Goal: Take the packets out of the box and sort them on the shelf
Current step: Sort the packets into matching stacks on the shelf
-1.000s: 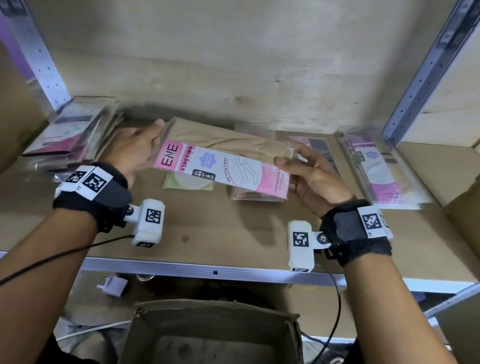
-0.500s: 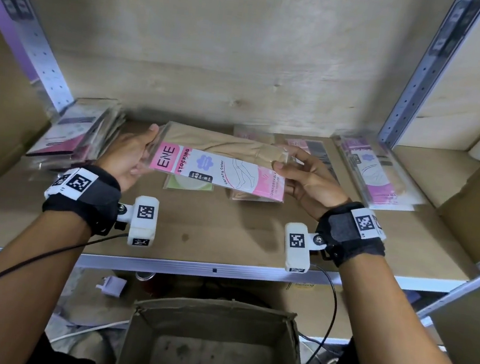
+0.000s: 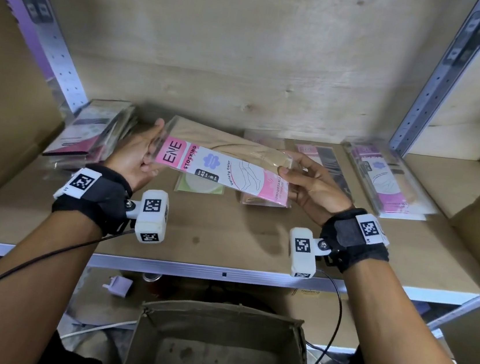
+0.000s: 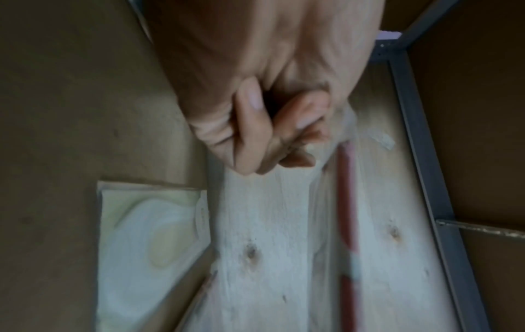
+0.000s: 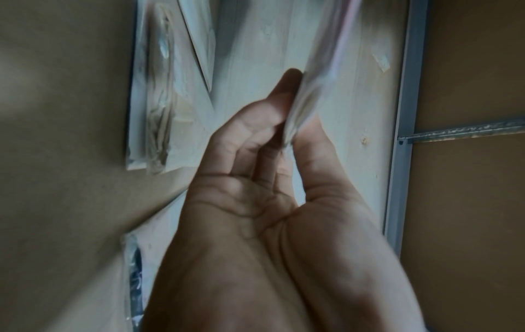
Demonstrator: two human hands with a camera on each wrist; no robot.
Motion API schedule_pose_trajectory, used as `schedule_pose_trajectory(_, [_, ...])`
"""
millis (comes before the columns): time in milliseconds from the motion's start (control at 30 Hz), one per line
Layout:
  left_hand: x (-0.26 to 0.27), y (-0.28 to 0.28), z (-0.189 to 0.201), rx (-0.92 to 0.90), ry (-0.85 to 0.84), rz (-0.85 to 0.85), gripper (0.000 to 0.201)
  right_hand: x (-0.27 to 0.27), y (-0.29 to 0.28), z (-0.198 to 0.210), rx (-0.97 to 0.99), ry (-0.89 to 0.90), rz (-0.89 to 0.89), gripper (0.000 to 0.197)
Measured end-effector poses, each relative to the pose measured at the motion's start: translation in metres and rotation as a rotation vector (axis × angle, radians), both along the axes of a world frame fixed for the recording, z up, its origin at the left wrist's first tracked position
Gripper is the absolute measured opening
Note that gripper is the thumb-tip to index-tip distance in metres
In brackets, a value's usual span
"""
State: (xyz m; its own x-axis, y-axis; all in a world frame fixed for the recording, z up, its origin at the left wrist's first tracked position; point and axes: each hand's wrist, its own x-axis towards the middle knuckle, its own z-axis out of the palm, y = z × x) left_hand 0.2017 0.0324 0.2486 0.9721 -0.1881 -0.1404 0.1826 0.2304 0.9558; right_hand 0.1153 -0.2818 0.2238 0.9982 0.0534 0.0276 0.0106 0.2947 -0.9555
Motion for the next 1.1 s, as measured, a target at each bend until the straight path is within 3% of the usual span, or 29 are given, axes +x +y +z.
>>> schedule_pose_trajectory(100, [0.005,0.003,-0.005,-0.072,0.035,0.023,0.04,0.0,-0.001,-0.001,0.025,0.028,0.001,0.031])
schedule_pose_trajectory(267, [0.012,0.005,-0.016,-0.145,0.127,0.065,0.06,-0.001,0.003,-0.002,0.165,0.073,-0.036,0.026])
schedule_pose_trajectory(467, [-0.011,-0.034,-0.023,0.195,0.052,-0.298,0.067,0.003,0.015,-0.002,0.188,0.075,-0.064,0.034])
schedule_pose_trajectory(600, [-0.028,-0.063,-0.024,0.199,-0.01,-0.468,0.058,0.006,0.022,-0.005,0.145,0.062,-0.14,0.05])
schedule_pose_trajectory(800, [-0.029,-0.093,-0.026,0.16,-0.142,-0.331,0.03,0.011,0.026,-0.008,0.029,0.039,-0.245,0.052])
schedule_pose_trajectory(1000, [-0.023,-0.11,-0.031,0.201,-0.16,-0.175,0.036,0.013,0.01,-0.002,-0.246,0.071,-0.326,0.046])
schedule_pose_trajectory(1100, [-0.02,-0.116,-0.032,0.222,-0.175,-0.141,0.029,0.016,0.002,-0.002,-0.34,0.102,-0.376,0.043])
